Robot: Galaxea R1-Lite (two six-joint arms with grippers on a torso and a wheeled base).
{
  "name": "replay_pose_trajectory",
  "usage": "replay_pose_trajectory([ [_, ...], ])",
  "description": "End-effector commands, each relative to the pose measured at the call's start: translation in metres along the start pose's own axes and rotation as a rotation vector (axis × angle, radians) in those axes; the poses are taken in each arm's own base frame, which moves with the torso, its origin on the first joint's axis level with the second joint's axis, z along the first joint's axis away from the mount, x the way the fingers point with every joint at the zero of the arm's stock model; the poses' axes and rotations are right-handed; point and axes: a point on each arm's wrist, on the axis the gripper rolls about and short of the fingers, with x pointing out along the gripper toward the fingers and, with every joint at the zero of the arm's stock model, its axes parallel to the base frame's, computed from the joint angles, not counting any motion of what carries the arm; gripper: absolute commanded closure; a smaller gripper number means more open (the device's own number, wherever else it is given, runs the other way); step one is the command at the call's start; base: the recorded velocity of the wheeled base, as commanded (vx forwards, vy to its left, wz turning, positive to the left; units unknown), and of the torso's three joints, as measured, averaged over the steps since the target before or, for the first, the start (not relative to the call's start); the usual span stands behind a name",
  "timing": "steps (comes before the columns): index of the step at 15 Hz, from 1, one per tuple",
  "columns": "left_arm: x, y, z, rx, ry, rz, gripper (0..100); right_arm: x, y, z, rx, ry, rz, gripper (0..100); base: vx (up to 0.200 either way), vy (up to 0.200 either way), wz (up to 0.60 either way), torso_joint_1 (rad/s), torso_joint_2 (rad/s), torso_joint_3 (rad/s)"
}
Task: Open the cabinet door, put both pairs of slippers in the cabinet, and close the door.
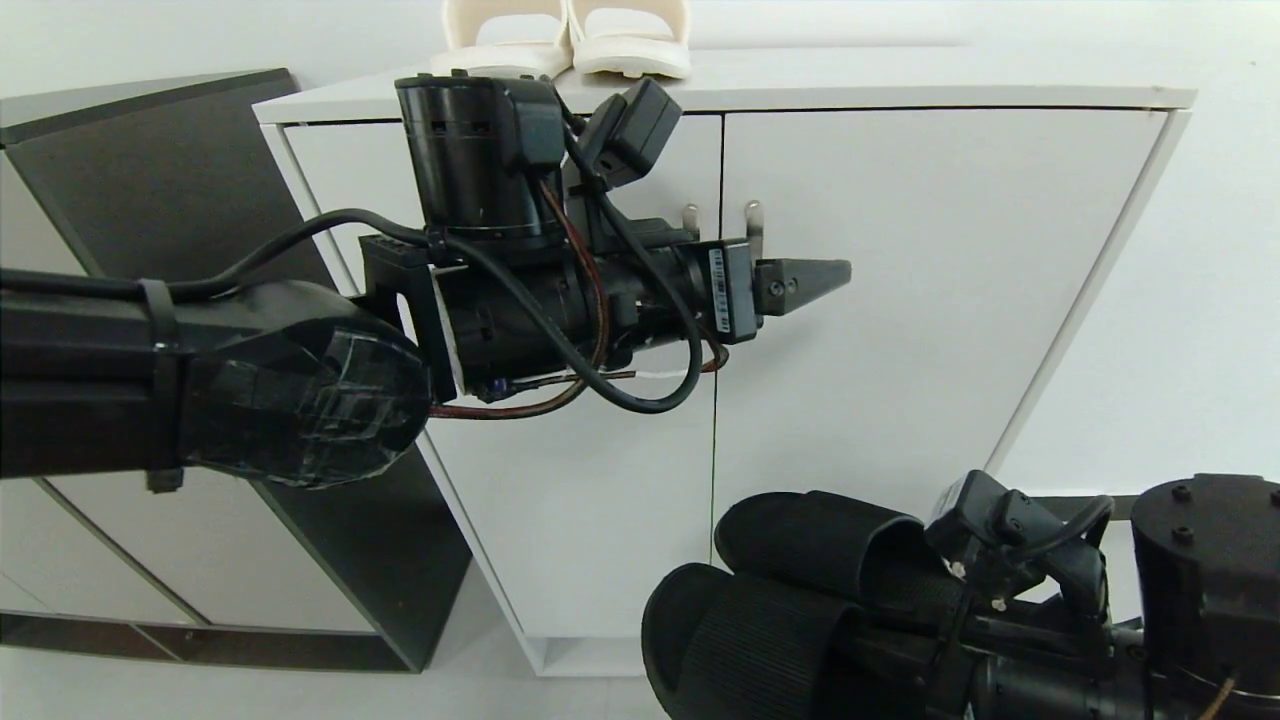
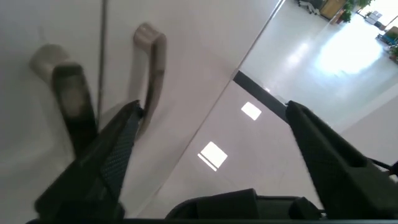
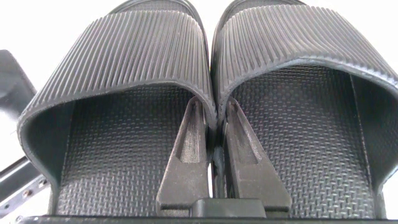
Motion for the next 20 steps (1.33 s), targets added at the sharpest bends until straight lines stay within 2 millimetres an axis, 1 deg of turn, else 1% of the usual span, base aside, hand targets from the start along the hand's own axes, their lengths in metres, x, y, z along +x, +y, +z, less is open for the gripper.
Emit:
replay_pose_trajectory([
  [1,0.0,-0.001,0.0,0.0,0.003,-0.007,100,-0.001,0.001,-0.002,-0.001,0.006,0.006,100,0.0,0.0,0.0,0.0,0.0,0.0],
  [3,-0.002,-0.003,0.002,0.002,-0.001,-0.025,100,0.0,0.001,-0.003,-0.003,0.012,0.008,100,0.0,0.0,0.0,0.0,0.0,0.0],
  [6,-0.012,-0.009,0.006,0.005,-0.008,-0.042,100,0.0,0.002,-0.006,-0.004,0.021,0.013,100,0.0,0.0,0.0,0.0,0.0,0.0],
  [9,-0.031,-0.028,0.011,0.011,-0.017,-0.08,100,-0.003,0.005,-0.008,-0.006,0.026,0.062,100,0.0,0.0,0.0,0.0,0.0,0.0],
  [12,-0.049,-0.045,0.007,0.009,-0.003,-0.113,100,-0.017,0.009,-0.019,-0.057,0.029,0.192,100,0.0,0.0,0.0,0.0,0.0,0.0],
  [13,-0.052,-0.046,0.006,0.009,0.0,-0.113,100,-0.02,0.01,-0.02,-0.065,0.025,0.206,100,0.0,0.0,0.0,0.0,0.0,0.0],
  [15,-0.077,-0.05,0.0,0.006,0.019,-0.113,100,-0.025,0.01,-0.022,-0.072,0.022,0.221,100,0.0,0.0,0.0,0.0,0.0,0.0],
  [16,-0.081,-0.051,-0.003,0.004,0.025,-0.112,100,-0.025,0.01,-0.022,-0.072,0.022,0.223,100,0.0,0.0,0.0,0.0,0.0,0.0],
  [17,-0.093,-0.051,-0.008,0.001,0.037,-0.108,100,-0.023,0.01,-0.024,-0.071,0.036,0.223,100,0.0,0.0,0.0,0.0,0.0,0.0],
  [19,-0.095,-0.044,-0.005,0.003,0.021,-0.088,100,-0.021,0.01,-0.026,-0.069,0.048,0.223,100,0.0,0.0,0.0,0.0,0.0,0.0],
  [20,-0.088,-0.038,-0.002,0.007,-0.002,-0.077,100,-0.021,0.01,-0.027,-0.068,0.05,0.223,100,0.0,0.0,0.0,0.0,0.0,0.0],
])
